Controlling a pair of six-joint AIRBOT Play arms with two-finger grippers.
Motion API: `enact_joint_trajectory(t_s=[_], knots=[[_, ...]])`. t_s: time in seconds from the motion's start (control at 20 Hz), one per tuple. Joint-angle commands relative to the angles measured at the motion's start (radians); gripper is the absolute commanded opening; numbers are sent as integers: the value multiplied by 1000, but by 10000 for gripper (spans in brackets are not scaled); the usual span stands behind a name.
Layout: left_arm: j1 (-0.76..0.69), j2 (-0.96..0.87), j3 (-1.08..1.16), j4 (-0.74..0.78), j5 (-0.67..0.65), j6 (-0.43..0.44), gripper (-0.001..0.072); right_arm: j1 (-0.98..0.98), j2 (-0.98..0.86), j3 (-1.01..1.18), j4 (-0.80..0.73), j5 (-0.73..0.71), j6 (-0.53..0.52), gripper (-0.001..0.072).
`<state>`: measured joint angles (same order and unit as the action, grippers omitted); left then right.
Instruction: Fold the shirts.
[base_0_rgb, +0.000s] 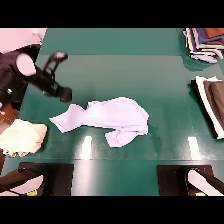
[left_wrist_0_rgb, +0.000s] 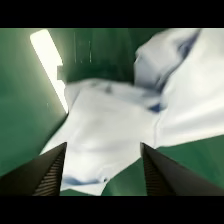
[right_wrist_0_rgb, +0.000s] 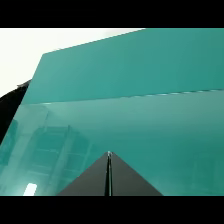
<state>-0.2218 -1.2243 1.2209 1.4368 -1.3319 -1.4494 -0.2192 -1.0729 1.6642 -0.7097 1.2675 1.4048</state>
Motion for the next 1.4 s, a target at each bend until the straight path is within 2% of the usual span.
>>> enact_joint_trajectory(t_s=[0.0, 0.15, 0.3, 0.35, 0.4, 0.45, 0.65, 0.85, 0.9, 0.95, 1.0, 1.15, 1.35], knots=[[46, 11, -251, -25, 120, 17, 550, 23, -5, 0, 0, 1, 0, 21], [46, 11, -378, -27, 200, 18, 550, 60, -22, -2, -31, 10, 0, 21], [46, 11, -402, -25, 207, 17, 539, 103, -54, -2, -35, 28, 0, 21], [46, 11, -399, -21, 208, 17, 343, 115, -65, -2, -36, 29, 0, 21], [46, 11, -394, -21, 216, 17, 83, 125, -74, -2, -43, 35, 0, 21], [46, 11, -385, -20, 217, 16, 34, 131, -81, -2, -60, 53, 0, 21], [46, 58, -251, 6, 190, 9, 26, 137, -72, -66, -222, 194, 32, 21], [46, 119, -74, -2, 198, 8, 26, 143, 26, -454, -303, 200, 39, 30], [46, 122, -45, -6, 199, 8, 26, 157, 42, -568, -302, 175, 39, 172], [46, 122, -28, -10, 202, 7, 26, 181, 47, -684, -281, 138, 38, 422], [46, 122, -25, -18, 213, 6, 26, 209, 42, -779, -238, 96, 30, 457], [46, 120, -25, -32, 216, -16, 26, 337, -10, -951, -86, -74, -41, 457], [46, 120, -26, -32, 213, -18, 26, 465, -169, -939, -67, -214, -42, 452]])
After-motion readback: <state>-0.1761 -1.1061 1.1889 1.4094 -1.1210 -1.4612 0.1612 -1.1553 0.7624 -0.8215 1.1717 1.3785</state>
